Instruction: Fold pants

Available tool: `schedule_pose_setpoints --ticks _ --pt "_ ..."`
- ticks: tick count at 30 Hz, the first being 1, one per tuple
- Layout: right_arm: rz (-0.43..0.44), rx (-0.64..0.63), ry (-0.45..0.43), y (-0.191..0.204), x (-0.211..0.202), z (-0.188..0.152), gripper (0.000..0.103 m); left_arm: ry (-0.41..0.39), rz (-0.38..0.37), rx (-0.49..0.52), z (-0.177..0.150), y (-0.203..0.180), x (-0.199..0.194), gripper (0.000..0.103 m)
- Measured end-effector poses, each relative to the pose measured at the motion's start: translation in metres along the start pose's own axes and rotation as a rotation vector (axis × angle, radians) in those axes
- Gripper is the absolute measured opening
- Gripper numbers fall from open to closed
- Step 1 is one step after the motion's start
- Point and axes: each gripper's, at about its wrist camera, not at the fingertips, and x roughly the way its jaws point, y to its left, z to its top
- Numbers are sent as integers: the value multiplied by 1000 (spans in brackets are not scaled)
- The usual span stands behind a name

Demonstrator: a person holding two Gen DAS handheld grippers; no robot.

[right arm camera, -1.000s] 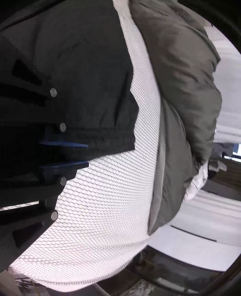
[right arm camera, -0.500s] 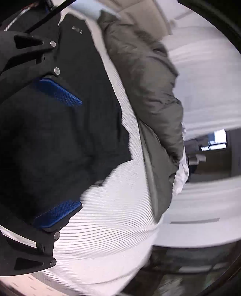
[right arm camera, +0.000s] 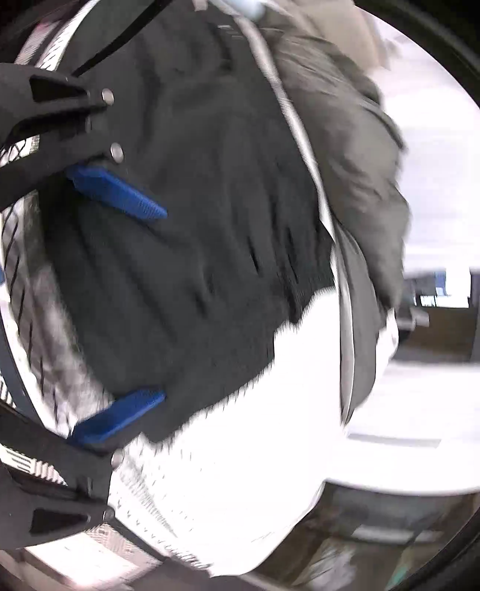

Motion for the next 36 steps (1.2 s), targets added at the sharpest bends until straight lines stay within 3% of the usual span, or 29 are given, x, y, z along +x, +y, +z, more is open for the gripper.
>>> schedule_pose_setpoints --ticks 4,8,11,15,18,21,27,31,36 --pt "81 166 -33 -38 -25 0 87 -8 -57 -128 1 27 -14 82" --pt "155 309 -9 -69 -27 -6 73 0 -96 -232 -6 51 -31 82" --pt "208 360 11 -79 -16 -8 65 25 -90 -271 -16 69 -36 82" --pt "233 371 41 -76 5 -6 63 92 -62 -341 -29 89 -24 82" --pt "230 371 4 -72 8 -2 52 57 -121 -406 -34 106 -32 82" --pt "205 316 -33 -54 5 5 52 12 -123 -417 -38 114 -40 82" --pt "135 213 -16 -40 -7 -3 52 26 -156 -437 -40 116 -35 82" --pt "79 197 -62 -32 -7 2 52 10 -163 -396 -34 100 -34 82" --pt "160 306 -78 -44 5 7 52 21 -240 -382 -31 92 -29 81"
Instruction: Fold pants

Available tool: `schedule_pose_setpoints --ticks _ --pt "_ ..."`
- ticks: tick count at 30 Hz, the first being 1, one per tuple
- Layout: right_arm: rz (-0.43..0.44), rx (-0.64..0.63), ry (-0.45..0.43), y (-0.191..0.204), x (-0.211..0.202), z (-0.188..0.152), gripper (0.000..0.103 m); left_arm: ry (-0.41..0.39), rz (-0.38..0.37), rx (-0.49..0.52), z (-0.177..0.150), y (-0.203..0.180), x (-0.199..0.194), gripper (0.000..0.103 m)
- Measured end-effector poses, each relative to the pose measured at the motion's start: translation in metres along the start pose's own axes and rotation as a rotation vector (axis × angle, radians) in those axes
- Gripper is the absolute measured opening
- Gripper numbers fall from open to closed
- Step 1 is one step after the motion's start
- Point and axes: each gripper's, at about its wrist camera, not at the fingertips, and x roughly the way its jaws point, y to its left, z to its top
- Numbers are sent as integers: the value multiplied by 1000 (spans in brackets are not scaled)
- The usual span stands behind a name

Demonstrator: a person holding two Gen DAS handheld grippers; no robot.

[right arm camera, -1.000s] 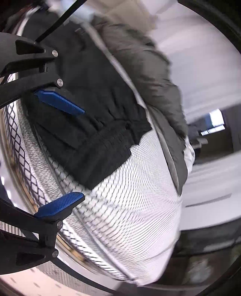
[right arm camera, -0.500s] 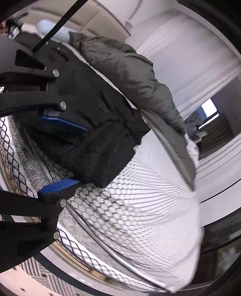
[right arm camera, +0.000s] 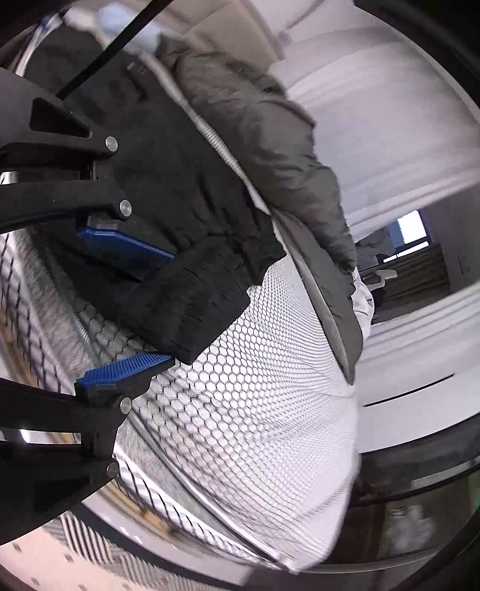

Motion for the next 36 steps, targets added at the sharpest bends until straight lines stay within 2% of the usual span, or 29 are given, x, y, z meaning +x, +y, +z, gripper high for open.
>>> schedule_pose_setpoints --ticks 3,5,7,10,13,20,25,28,32,34,35,36 --pt "113 54 35 -5 1 -10 52 28 -61 -59 0 10 1 77" --pt "186 63 53 -4 0 -19 52 45 -105 -91 1 18 2 69" --pt "208 65 67 -4 1 -24 52 56 -151 -119 2 23 4 68" --pt "232 95 76 -7 6 -26 50 85 -217 -151 6 28 14 56" --pt "233 94 71 -7 6 -26 50 70 -223 -160 7 26 17 45" --pt "218 88 78 -3 7 -23 50 -20 -207 -116 7 15 1 42" --pt "213 84 80 -4 8 -23 50 -25 -199 -50 5 3 -6 42" --pt "213 83 79 -4 10 -23 50 -4 -193 -48 9 -1 2 42" --pt "216 92 77 -5 13 -22 50 103 -189 -150 17 9 34 42" --pt "226 110 77 -8 14 -21 50 106 -202 -206 25 15 45 41" --pt "237 131 76 -11 16 -20 50 92 -196 -221 29 16 46 36" --pt "247 154 74 -13 17 -19 45 75 -185 -224 32 17 46 32"
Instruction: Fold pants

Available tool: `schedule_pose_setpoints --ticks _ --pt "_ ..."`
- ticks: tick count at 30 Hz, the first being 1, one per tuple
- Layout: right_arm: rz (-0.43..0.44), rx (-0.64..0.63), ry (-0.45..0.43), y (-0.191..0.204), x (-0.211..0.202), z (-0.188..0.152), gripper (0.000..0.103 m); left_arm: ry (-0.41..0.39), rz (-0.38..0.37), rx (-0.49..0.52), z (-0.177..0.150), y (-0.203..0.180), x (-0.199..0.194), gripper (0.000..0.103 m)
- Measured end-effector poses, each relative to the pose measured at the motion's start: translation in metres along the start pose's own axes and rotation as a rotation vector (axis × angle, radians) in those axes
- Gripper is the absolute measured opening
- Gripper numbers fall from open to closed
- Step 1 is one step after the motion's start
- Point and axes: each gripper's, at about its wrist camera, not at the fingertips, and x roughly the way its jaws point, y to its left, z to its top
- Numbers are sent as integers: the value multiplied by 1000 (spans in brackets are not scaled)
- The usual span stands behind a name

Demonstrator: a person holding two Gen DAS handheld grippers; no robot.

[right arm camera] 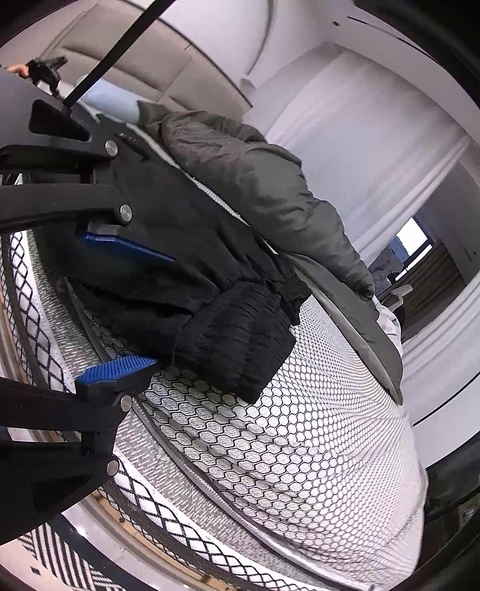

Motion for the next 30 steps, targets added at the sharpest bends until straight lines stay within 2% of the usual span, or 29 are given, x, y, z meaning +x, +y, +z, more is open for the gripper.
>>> schedule_pose_setpoints --ticks 1,2,5,11,14,18,21,24,30 --pt "4 25 -5 -4 1 2 38 -22 20 12 3 -3 1 20" --pt "4 52 -7 -8 2 4 16 -38 38 25 5 -4 3 8" --pt "56 97 -20 -10 -1 5 9 -74 69 20 10 -6 5 3" --pt "72 73 -5 1 -23 -1 7 -189 73 53 10 -9 -26 1" --pt "70 43 -5 13 -40 -3 7 -222 69 71 8 -10 -46 1" --pt "80 19 -45 38 -56 9 7 -241 55 88 23 -24 -53 0" --pt "78 -9 -75 68 -53 30 7 -243 50 95 50 -45 -46 0" --pt "31 -44 -93 101 -35 59 7 -256 58 133 87 -81 -28 1" --pt "-33 -65 -113 150 32 119 6 -219 99 169 172 -151 45 1"
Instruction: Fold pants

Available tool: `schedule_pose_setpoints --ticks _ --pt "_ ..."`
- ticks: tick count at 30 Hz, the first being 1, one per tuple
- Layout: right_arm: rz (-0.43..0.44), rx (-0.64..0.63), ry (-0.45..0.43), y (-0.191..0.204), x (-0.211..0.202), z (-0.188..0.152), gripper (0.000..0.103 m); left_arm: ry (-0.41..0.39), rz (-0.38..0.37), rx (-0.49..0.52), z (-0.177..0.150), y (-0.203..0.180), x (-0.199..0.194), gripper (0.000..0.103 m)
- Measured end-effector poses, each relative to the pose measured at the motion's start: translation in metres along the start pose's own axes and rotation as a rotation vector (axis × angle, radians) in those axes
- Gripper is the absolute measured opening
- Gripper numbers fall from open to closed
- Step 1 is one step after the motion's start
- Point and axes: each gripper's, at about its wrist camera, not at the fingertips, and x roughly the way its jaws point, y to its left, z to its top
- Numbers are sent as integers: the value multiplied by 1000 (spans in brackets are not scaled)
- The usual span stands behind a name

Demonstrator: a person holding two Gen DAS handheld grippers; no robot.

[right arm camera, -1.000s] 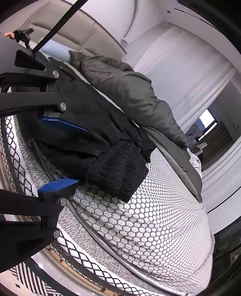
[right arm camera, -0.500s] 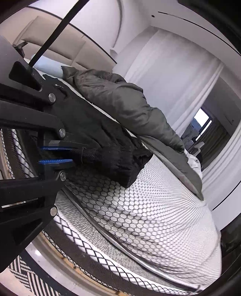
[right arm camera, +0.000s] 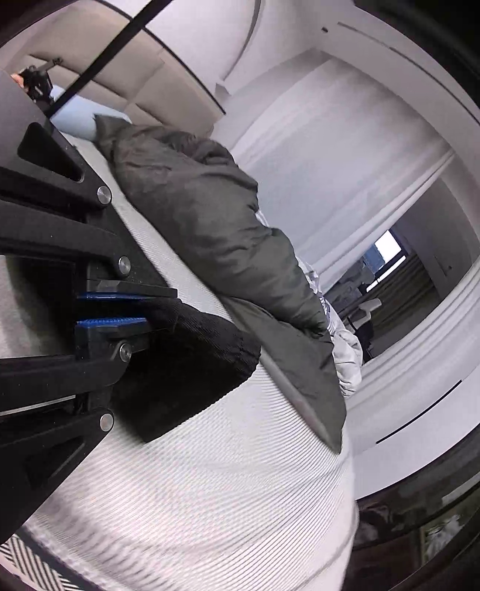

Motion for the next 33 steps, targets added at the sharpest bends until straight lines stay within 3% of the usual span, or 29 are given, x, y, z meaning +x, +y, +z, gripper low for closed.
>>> schedule_pose_setpoints --ticks 4,5,6,7,8,9,10,11,12,14,16,18,21,24,27,29,31,33 --pt "-88 -32 6 28 82 29 7 70 119 18 39 -27 83 2" --pt "-105 -31 4 30 96 32 10 107 156 40 45 -32 106 5" --pt "-132 -35 21 32 117 35 20 154 207 58 47 -34 125 8" --pt "-179 -46 52 33 135 37 30 187 233 66 45 -33 135 16" --pt "-236 -37 84 32 151 34 49 204 245 68 43 -33 139 27" --pt "-247 -26 73 32 154 29 52 189 233 70 40 -34 136 36" --pt "-236 -31 60 33 151 25 54 162 218 90 36 -35 128 61" --pt "-208 -52 48 35 145 17 70 137 214 114 32 -37 120 84" --pt "-184 -65 43 35 139 9 88 107 211 130 27 -38 110 88" --pt "-133 -67 19 34 125 -10 98 92 199 145 15 -41 94 91" --pt "-117 -66 48 31 122 -23 99 107 131 125 -2 -40 81 100" --pt "-104 -75 110 28 120 -33 99 119 113 121 -19 -38 70 102" --pt "-56 -15 129 22 104 -52 99 131 103 172 -48 -44 55 102" --pt "-8 31 155 13 88 -72 99 200 7 111 -75 -37 47 102" --pt "19 143 161 -9 69 -89 99 263 -56 -30 -98 -19 51 102" --pt "42 249 163 -27 63 -99 99 316 -92 -95 -116 -12 58 93" --pt "64 339 194 -40 62 -104 99 377 -97 -86 -130 -14 69 83" --pt "94 380 236 -50 63 -105 95 396 -127 -64 -139 -19 72 81"
